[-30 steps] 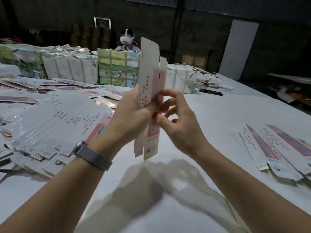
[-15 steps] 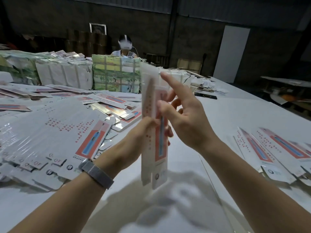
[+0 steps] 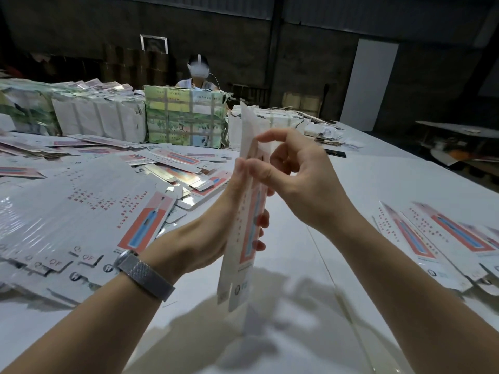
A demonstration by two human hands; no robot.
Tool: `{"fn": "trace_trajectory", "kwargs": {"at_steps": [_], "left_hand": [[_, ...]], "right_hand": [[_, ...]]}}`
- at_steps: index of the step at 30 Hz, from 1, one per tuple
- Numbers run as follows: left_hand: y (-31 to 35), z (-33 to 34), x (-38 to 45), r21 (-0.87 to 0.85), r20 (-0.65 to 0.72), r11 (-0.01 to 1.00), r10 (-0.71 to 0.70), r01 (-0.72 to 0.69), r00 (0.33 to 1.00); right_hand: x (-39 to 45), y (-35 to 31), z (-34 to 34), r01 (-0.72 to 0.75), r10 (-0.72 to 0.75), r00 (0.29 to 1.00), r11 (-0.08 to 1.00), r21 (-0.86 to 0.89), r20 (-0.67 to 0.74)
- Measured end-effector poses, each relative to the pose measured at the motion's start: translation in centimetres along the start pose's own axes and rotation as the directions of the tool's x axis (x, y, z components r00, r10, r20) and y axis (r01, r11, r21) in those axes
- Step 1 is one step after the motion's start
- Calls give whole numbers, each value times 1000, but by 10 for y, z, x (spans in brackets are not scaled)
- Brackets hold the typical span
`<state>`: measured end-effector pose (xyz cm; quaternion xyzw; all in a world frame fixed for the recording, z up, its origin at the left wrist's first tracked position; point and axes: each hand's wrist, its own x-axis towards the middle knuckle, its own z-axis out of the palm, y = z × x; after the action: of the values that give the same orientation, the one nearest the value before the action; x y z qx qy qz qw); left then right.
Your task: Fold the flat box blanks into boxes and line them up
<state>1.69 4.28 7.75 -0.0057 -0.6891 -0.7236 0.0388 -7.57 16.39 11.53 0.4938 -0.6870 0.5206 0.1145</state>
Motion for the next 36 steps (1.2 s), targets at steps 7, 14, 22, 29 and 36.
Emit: {"fn": "trace_trajectory", "kwargs": {"at_steps": [7, 14, 22, 29, 36], "left_hand": [[-5, -8, 0, 205, 108, 979, -24, 1, 994], [-4, -14, -1, 199, 171, 978, 24, -59, 985], [-5, -16, 2, 213, 99, 975, 41, -62, 994], [1, -19, 0, 141, 196, 986, 61, -90, 979], [8, -16, -2, 187, 71, 975, 112, -124, 991]], "right_hand": [[9, 4, -26, -103, 92, 988, 991, 87, 127], [4, -2, -35, 63, -91, 974, 988, 139, 207], [10, -4, -33, -7, 18, 978, 999, -53, 208], [8, -13, -36, -3, -6, 990, 998, 63, 142], [7, -18, -30, 2, -19, 996, 979, 202, 83]]}}
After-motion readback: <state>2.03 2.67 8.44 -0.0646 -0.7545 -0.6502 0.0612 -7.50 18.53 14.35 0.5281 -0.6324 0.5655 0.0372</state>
